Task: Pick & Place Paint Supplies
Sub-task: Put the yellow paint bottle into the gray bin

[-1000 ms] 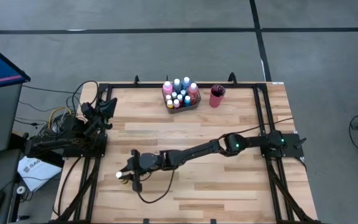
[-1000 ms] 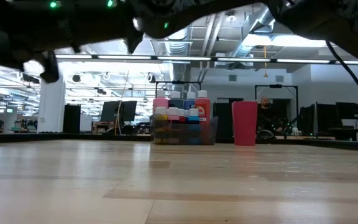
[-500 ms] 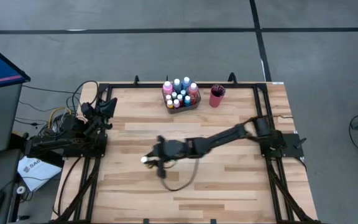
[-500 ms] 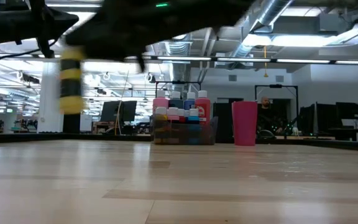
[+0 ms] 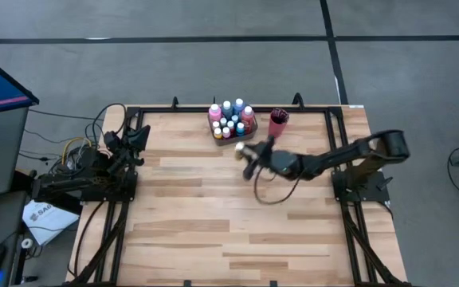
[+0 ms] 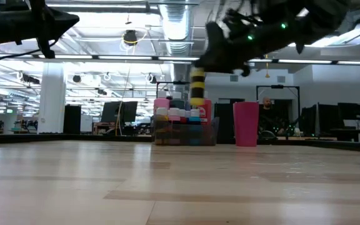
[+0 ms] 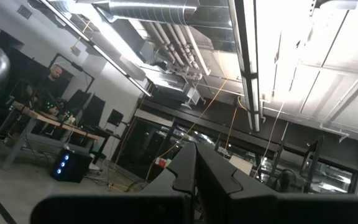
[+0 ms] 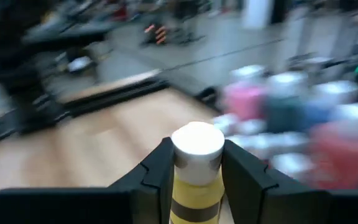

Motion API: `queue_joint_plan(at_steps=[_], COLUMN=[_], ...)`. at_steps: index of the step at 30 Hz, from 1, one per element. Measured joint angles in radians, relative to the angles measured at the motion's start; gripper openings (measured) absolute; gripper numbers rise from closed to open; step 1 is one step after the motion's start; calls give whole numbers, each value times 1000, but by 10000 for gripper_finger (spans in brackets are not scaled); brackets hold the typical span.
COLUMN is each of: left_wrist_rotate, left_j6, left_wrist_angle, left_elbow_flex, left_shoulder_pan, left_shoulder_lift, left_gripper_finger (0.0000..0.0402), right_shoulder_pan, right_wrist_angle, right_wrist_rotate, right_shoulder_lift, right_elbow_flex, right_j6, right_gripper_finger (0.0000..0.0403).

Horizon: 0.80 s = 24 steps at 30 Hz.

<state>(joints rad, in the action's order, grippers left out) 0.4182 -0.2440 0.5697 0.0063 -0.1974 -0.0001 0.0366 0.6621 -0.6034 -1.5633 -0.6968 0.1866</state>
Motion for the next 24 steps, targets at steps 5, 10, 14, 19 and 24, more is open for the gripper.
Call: queue_joint_plan(at_steps=[5, 10, 14, 19, 24], left_wrist_rotate=[0, 0, 0, 0, 0], left_j6=[0, 0, 0, 0, 0], left_wrist_angle=[0, 0, 0, 0, 0], left_elbow_flex=[0, 0, 0, 0, 0], left_shoulder_pan=[0, 0, 0, 0, 0], left_shoulder_lift=[0, 0, 0, 0, 0], left_gripper_finger=[2, 2, 2, 2, 2], right_shoulder_pan=[-98, -197, -240, -260, -260], right_wrist_angle=[79, 167, 247, 315, 386], right_wrist_rotate=[-33, -30, -22, -6, -1], right_shoulder_lift=[71, 48, -4, -78, -173], right_elbow_flex=[94, 92, 94, 92, 92], right_j6=[-62, -133, -168, -161, -145], right_gripper_finger=[103, 103, 103, 103, 103])
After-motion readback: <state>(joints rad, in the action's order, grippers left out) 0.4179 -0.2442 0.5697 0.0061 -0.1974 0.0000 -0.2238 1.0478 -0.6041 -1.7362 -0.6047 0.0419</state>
